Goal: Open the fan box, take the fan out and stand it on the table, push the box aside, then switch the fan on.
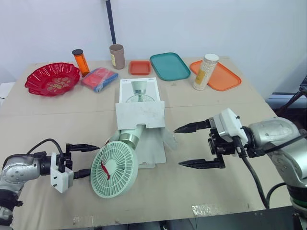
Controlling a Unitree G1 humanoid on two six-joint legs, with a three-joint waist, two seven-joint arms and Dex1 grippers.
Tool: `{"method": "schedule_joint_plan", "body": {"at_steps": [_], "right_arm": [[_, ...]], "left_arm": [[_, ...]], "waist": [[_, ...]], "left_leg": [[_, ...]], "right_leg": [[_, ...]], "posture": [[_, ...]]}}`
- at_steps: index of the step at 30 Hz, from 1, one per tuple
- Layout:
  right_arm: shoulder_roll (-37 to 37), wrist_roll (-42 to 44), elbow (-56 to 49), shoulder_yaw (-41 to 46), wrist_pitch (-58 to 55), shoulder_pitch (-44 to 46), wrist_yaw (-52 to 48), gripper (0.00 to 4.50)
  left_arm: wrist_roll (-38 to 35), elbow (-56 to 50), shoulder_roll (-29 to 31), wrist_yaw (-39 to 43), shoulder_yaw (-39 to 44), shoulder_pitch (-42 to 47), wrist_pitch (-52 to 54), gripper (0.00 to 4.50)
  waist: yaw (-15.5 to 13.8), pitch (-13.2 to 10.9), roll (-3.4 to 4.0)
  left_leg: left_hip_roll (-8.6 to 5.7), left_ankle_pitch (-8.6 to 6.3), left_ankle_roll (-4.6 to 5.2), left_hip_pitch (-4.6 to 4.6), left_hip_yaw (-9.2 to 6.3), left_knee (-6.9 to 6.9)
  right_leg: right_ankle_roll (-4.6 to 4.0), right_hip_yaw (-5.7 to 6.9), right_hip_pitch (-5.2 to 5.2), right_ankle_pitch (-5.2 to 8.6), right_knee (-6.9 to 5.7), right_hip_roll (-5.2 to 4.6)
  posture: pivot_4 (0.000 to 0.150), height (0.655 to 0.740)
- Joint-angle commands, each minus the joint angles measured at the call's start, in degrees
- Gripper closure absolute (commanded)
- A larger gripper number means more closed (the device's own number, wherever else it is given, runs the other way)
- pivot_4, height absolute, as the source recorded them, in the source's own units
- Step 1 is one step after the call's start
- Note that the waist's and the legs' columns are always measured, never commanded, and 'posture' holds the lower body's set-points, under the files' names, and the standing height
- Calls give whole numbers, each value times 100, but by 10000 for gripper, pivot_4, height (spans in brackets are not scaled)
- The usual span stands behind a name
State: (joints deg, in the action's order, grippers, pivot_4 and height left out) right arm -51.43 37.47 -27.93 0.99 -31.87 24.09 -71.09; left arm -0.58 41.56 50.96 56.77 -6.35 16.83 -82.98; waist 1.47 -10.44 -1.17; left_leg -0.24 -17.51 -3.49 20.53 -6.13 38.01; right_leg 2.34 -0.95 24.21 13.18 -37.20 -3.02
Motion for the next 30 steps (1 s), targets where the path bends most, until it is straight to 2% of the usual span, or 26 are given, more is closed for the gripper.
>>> {"method": "schedule_joint_plan", "body": {"at_steps": [1,7,15,30], "right_arm": [[-40,87,-43,58,14,161,-21,785],[-53,78,-101,65,25,101,14,785],[2,20,-102,-14,80,126,60,785],[45,-54,-88,-44,117,169,126,785]], "left_arm": [[418,297,-114,-410,81,304,-616,0],[876,499,-190,-1064,206,588,-911,0],[1308,110,-90,-1720,81,633,-952,0],[1801,-219,162,-2537,-333,855,-952,0]], "waist": [[-4,0,0],[-2,2,-3],[-5,3,-4],[-7,5,-5]], "left_leg": [[0,0,0,0,0,1],[0,0,0,1,1,6],[0,0,0,1,1,13],[-1,0,0,2,1,17]], "right_leg": [[0,0,0,-1,0,0],[1,1,0,-1,0,-1],[2,2,-1,-2,-6,-1],[2,1,-1,-2,-10,-2]], "posture": [[1500,7255],[1500,7255],[1500,7255],[1500,7255]]}}
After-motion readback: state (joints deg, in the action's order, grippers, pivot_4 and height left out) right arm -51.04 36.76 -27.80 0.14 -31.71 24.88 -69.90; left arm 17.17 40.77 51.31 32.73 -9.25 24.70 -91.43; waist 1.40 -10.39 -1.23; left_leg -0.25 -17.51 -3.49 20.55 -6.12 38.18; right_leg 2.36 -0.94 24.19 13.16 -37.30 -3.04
